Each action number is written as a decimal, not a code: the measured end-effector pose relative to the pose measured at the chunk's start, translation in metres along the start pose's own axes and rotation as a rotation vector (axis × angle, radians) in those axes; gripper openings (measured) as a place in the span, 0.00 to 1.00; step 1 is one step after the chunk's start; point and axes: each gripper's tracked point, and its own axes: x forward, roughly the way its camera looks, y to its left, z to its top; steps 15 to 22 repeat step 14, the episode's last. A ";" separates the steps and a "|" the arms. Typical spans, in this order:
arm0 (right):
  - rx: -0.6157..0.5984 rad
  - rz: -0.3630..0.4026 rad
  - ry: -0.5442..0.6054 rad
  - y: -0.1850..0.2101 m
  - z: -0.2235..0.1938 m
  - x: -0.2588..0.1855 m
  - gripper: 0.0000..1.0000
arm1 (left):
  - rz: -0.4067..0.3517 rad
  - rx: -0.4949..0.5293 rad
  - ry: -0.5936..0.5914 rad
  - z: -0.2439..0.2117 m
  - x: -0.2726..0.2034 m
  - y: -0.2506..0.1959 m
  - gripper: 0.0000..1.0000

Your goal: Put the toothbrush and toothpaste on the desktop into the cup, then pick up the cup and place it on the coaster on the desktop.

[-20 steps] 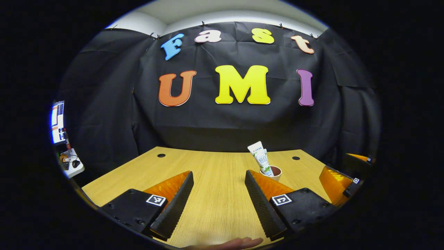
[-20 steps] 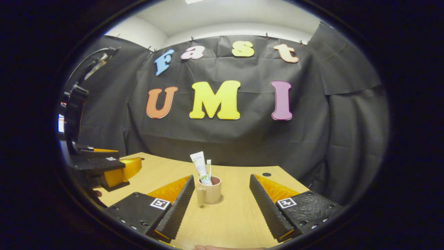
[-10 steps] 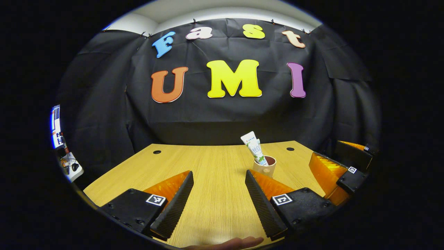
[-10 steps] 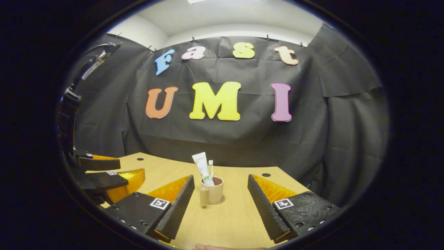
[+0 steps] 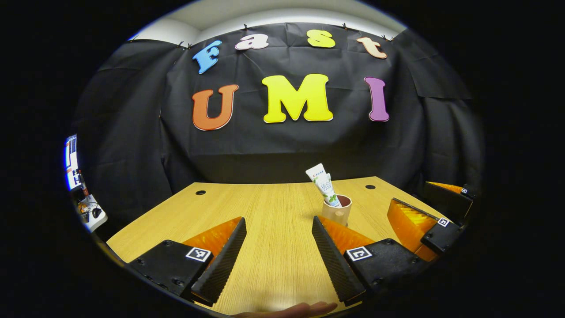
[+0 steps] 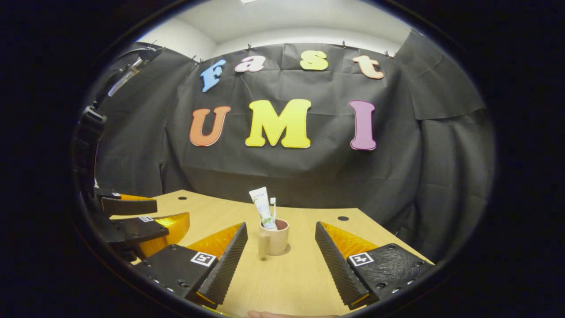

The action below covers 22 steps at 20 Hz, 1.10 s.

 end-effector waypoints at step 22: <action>-0.011 0.004 0.006 0.009 -0.018 -0.002 0.93 | 0.019 -0.020 -0.010 -0.021 0.001 0.007 0.95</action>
